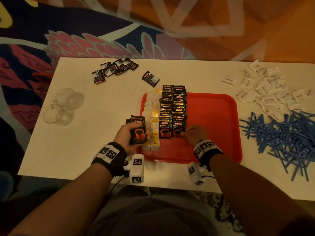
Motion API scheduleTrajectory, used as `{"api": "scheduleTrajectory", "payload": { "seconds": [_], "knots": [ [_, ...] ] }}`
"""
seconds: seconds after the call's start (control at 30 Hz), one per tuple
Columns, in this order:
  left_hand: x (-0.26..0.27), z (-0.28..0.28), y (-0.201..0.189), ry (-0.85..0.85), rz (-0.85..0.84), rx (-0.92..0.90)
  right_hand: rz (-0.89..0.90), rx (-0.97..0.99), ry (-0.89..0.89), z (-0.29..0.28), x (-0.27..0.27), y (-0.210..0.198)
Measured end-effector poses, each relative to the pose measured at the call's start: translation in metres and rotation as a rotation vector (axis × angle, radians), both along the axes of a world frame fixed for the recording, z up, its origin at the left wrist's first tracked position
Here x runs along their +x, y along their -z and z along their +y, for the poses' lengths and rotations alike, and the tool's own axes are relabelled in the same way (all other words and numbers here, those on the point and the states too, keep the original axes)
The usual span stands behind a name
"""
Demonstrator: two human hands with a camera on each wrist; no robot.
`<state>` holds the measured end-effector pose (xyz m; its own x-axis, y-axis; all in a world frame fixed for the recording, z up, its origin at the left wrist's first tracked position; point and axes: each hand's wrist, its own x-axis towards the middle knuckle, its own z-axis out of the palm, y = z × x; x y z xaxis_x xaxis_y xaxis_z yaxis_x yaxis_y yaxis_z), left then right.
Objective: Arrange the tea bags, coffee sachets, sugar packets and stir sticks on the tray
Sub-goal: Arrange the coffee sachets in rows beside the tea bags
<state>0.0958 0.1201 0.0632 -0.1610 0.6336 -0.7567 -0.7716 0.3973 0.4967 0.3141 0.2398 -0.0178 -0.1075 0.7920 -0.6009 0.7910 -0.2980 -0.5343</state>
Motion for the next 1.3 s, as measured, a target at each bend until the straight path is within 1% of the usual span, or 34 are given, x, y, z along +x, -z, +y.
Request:
{"api": "scheduleTrajectory", "payload": {
  "seconds": [0.07,0.1,0.13,0.2,0.27,0.33,0.43,0.53,0.6,0.67,0.8,0.87,1.0,1.17,1.23,1.3],
  "knots": [
    [0.000,0.001,0.001,-0.011,-0.015,-0.007,-0.015,0.016,-0.001,-0.001,0.001,-0.001],
    [-0.001,0.001,0.002,-0.003,0.005,-0.022,-0.022,0.015,0.005,-0.001,0.002,0.000],
    [-0.001,0.003,0.004,0.008,0.043,-0.048,-0.028,0.011,0.011,-0.001,0.003,0.000],
    [-0.002,0.006,0.008,0.048,0.173,-0.101,-0.034,0.005,0.022,-0.001,0.006,-0.002],
    [-0.002,0.009,0.009,0.076,0.285,-0.120,-0.024,0.009,0.022,0.000,0.008,-0.008],
    [0.001,0.013,0.009,0.097,0.332,-0.102,0.023,0.033,0.024,-0.001,0.006,-0.015],
    [0.005,0.018,0.007,0.131,0.377,-0.072,0.190,0.065,-0.051,-0.005,-0.007,-0.030],
    [0.012,0.024,0.005,0.177,0.421,-0.053,0.468,-0.084,-0.046,-0.015,-0.030,-0.056],
    [0.018,0.028,0.001,0.217,0.467,-0.010,0.579,-0.150,-0.054,-0.021,-0.044,-0.071],
    [0.021,0.031,-0.001,0.219,0.474,0.042,0.605,-0.133,-0.079,-0.024,-0.051,-0.079],
    [0.017,0.038,-0.009,0.108,0.403,0.059,0.486,-0.015,-0.200,-0.024,-0.051,-0.078],
    [0.013,0.039,-0.010,0.109,0.411,0.043,0.482,0.003,-0.223,-0.025,-0.049,-0.074],
    [0.011,0.036,-0.005,0.149,0.457,0.041,0.633,-0.074,-0.189,-0.027,-0.045,-0.072],
    [0.013,0.034,0.002,0.134,0.414,0.034,0.785,-0.303,-0.140,-0.029,-0.046,-0.071],
    [0.013,0.034,0.003,0.118,0.395,0.037,0.807,-0.367,-0.134,-0.030,-0.043,-0.070],
    [0.012,0.032,0.004,0.093,0.394,0.044,0.768,-0.334,-0.164,-0.029,-0.039,-0.066]
  ]
}}
